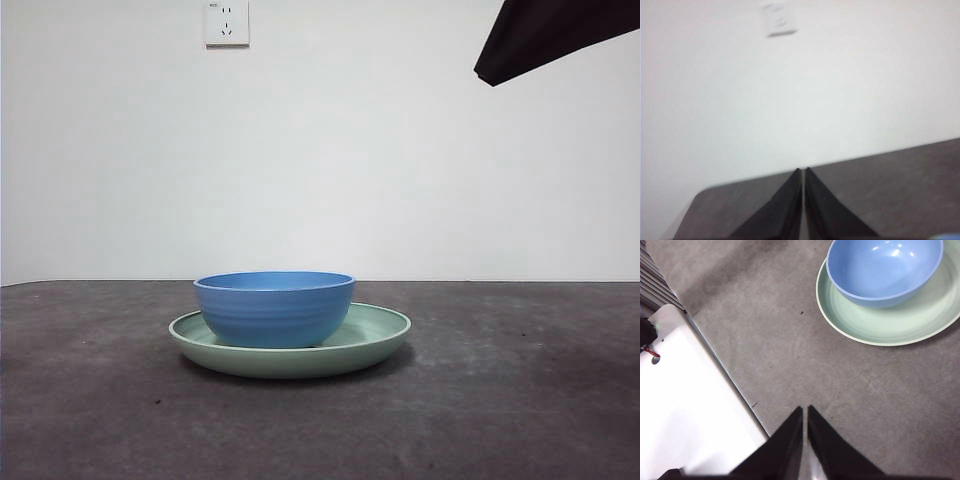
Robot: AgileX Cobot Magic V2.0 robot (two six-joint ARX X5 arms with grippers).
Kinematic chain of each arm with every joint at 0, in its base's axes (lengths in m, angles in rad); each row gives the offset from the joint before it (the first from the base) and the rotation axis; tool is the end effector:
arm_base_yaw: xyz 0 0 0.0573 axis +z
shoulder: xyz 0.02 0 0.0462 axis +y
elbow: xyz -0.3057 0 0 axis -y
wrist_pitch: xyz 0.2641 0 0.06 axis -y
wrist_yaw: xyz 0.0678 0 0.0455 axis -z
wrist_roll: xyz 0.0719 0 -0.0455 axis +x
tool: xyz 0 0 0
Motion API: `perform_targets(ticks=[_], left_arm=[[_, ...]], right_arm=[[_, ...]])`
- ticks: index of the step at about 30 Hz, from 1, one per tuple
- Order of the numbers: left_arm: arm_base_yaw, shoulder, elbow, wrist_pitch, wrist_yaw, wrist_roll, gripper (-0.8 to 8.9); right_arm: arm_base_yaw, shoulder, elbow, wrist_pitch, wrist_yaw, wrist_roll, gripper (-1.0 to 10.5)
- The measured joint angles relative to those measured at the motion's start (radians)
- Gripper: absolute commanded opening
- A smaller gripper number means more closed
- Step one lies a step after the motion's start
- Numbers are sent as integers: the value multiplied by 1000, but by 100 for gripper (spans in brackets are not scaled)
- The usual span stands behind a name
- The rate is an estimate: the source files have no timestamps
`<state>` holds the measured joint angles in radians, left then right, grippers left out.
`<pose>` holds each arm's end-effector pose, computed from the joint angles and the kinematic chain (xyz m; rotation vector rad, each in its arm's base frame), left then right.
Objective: Pick up the blue bowl, put it on the green plate, put it on desk
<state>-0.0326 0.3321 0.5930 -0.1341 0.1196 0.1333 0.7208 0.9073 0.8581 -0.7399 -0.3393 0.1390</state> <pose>0.1084 -0.0121 0.3469 0.1384 -0.1368 -0.1433 0.1299 0.1460 0.2950 -0.0373 0.8773 0.9426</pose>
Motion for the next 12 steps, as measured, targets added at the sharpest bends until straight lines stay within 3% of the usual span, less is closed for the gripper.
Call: perform_targets(ticks=[12], left_arm=[[68,-237,-388,-14,-10,4,9]], right_arm=[[0,0,0,0,0,0,8]])
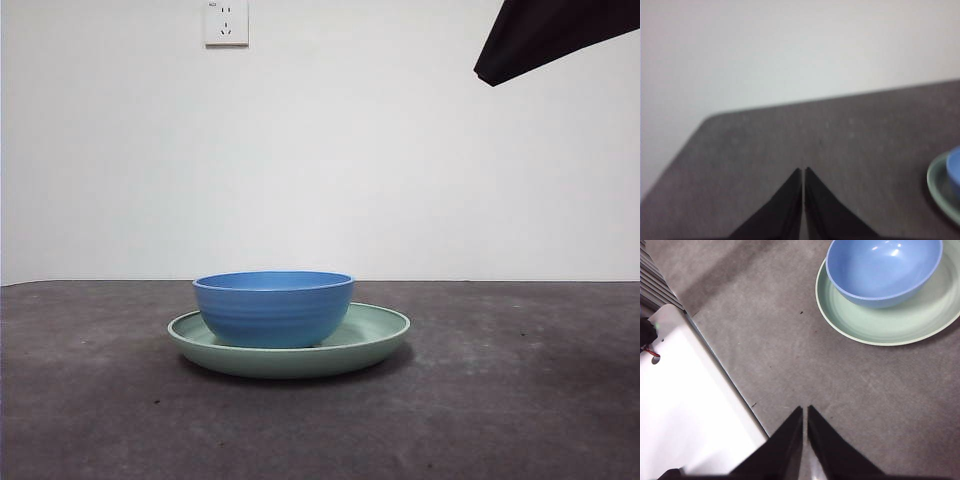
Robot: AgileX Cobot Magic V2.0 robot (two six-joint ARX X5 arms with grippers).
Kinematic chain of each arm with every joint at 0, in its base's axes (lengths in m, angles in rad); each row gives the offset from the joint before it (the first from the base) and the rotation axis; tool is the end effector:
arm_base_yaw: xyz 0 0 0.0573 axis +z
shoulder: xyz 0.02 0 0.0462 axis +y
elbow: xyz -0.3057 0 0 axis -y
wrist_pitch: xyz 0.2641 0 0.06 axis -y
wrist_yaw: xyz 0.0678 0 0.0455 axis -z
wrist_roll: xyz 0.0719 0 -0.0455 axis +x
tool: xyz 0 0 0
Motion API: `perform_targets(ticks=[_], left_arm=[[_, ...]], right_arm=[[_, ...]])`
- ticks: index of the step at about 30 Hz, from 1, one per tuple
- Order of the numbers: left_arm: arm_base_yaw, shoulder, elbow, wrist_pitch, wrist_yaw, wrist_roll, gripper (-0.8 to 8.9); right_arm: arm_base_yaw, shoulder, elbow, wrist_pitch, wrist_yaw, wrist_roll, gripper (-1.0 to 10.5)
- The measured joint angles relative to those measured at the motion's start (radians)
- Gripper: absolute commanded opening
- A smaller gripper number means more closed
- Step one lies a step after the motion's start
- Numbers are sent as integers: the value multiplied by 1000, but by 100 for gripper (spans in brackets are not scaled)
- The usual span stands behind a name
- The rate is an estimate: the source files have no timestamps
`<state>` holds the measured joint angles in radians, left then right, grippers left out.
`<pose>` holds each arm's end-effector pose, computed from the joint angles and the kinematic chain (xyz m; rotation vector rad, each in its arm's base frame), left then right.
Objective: Pick up the blue bowl, put it on the green plate, put it on desk
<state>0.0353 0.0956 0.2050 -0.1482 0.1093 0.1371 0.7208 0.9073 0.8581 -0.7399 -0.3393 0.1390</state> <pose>0.1110 -0.0039 0.2158 0.1342 0.0336 -0.0765 0.1299 0.1460 0.2950 -0.0373 0.8773 0.9426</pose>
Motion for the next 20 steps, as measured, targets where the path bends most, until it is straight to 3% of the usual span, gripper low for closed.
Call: perform_targets(ticks=[10,20], left_arm=[[0,-91,-149,-5,0,-15,9],[0,-91,-172,-27,-1,-21,9]], right_arm=[[0,0,0,0,0,0,8],[0,0,0,0,0,0,8]])
